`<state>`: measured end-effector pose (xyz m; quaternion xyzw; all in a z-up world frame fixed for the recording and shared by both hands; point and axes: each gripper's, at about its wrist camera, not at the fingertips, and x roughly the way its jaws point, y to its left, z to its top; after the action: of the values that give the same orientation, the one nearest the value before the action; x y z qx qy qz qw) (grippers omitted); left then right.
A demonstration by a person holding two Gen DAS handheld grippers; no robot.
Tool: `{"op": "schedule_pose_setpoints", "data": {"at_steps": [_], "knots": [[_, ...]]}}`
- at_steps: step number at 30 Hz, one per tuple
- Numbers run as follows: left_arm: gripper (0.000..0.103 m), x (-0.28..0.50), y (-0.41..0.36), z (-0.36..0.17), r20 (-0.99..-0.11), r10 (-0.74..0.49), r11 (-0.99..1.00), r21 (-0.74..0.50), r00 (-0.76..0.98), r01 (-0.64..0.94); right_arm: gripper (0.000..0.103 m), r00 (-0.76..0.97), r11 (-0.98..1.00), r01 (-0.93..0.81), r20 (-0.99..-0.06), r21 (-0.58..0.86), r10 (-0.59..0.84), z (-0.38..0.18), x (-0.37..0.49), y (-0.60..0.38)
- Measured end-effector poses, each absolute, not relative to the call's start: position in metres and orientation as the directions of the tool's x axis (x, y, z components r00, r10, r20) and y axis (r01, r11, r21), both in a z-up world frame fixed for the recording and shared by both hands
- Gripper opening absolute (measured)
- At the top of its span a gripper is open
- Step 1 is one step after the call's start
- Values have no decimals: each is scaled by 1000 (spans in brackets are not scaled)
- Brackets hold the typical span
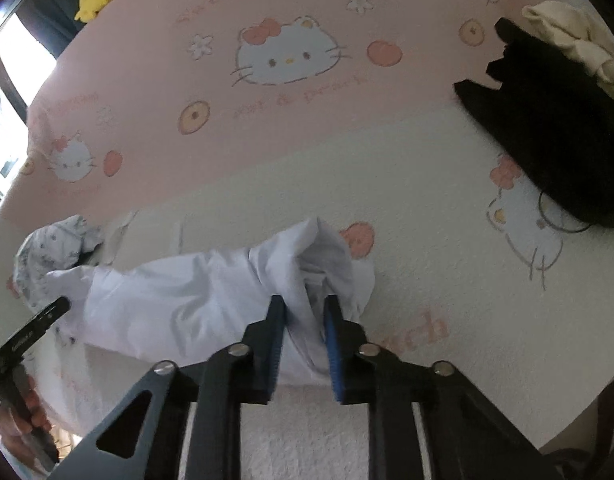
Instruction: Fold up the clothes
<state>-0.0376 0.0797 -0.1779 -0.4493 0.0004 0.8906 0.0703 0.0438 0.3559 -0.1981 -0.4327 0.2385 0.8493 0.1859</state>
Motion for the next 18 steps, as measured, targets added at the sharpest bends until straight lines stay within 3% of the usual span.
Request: {"op": "schedule_pose_setpoints", "data": {"at_steps": [6,9,14,18], "knots": [[58,-56,38,-203,-824,225,-966,-259,-520,-7,16,-496,-812,-549,-859,200,124,-213,27,367],[58,-61,28,-216,-854,107,-989,-143,-510,30,16,-469,-806,-562,-874,186,125,-220,21,372],[58,-59,25,-216,-841,112,-988,-152,-529,31,17,-476,-773,-582,-876,253,72,-224,26,380],[58,-55,21,-209,-818,165,-973,-226,-552,44,30,-501,-745,-597,-863,296,59,-219,36,382]]}}
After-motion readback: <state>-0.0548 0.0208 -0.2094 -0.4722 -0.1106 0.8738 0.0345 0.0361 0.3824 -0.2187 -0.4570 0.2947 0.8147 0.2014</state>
